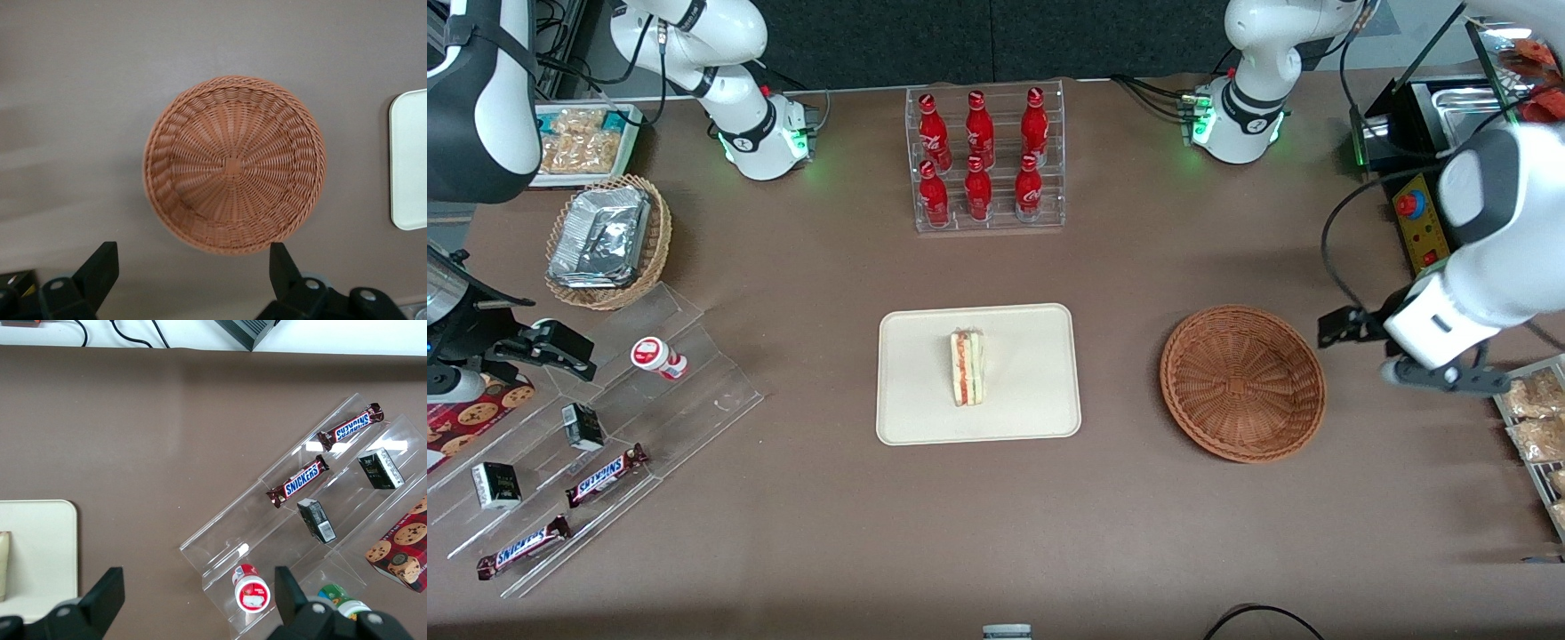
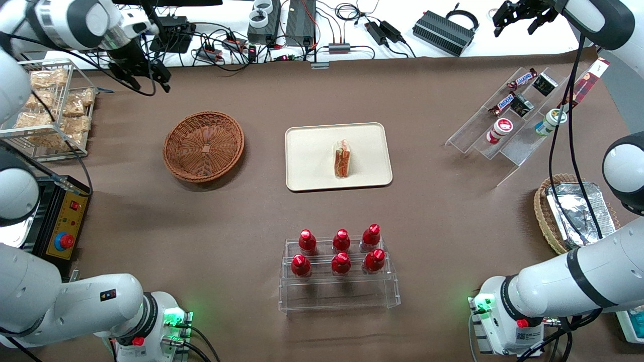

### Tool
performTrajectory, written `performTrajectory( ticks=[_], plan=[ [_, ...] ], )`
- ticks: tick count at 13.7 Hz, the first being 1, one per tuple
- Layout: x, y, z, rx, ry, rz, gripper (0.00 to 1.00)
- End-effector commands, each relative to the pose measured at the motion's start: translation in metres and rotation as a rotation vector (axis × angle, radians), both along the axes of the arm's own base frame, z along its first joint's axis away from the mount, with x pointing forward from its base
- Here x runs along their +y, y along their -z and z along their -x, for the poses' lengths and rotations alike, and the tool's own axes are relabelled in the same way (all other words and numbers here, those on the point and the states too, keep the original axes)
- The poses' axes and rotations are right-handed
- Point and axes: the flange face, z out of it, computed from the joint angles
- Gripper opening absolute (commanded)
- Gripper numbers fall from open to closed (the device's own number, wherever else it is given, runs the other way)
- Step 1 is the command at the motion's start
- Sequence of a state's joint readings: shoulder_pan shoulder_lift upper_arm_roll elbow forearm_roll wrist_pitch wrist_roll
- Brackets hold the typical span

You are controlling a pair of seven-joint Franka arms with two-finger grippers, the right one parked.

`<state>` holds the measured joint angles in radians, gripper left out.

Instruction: Place sandwich from basket to tray

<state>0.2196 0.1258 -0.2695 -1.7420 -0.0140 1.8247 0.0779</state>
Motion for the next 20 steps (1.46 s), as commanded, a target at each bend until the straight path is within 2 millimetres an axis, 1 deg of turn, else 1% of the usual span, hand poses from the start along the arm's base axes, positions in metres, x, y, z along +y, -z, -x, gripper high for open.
performTrajectory(
  ticks=[1,4,6,8,9,10,12,16,18,20],
  plan=[
    [0.009,-0.043,0.032,-0.023,-0.019,-0.015,1.00],
    [0.004,-0.084,0.048,-0.077,-0.085,-0.034,1.00],
    [0.002,-0.112,0.054,-0.091,-0.091,-0.043,1.00],
    [0.002,-0.134,0.058,-0.079,-0.089,-0.045,1.00],
    [0.002,-0.141,0.059,-0.080,-0.089,-0.045,1.00],
    [0.001,-0.143,0.060,-0.081,-0.087,-0.045,1.00],
    [-0.006,-0.142,0.059,-0.078,-0.073,-0.047,1.00],
    [-0.001,-0.141,0.056,-0.081,-0.077,-0.033,1.00],
    [-0.005,-0.141,0.056,-0.083,-0.067,-0.031,1.00],
    [-0.004,-0.140,0.056,-0.082,-0.065,-0.046,1.00]
  ],
)
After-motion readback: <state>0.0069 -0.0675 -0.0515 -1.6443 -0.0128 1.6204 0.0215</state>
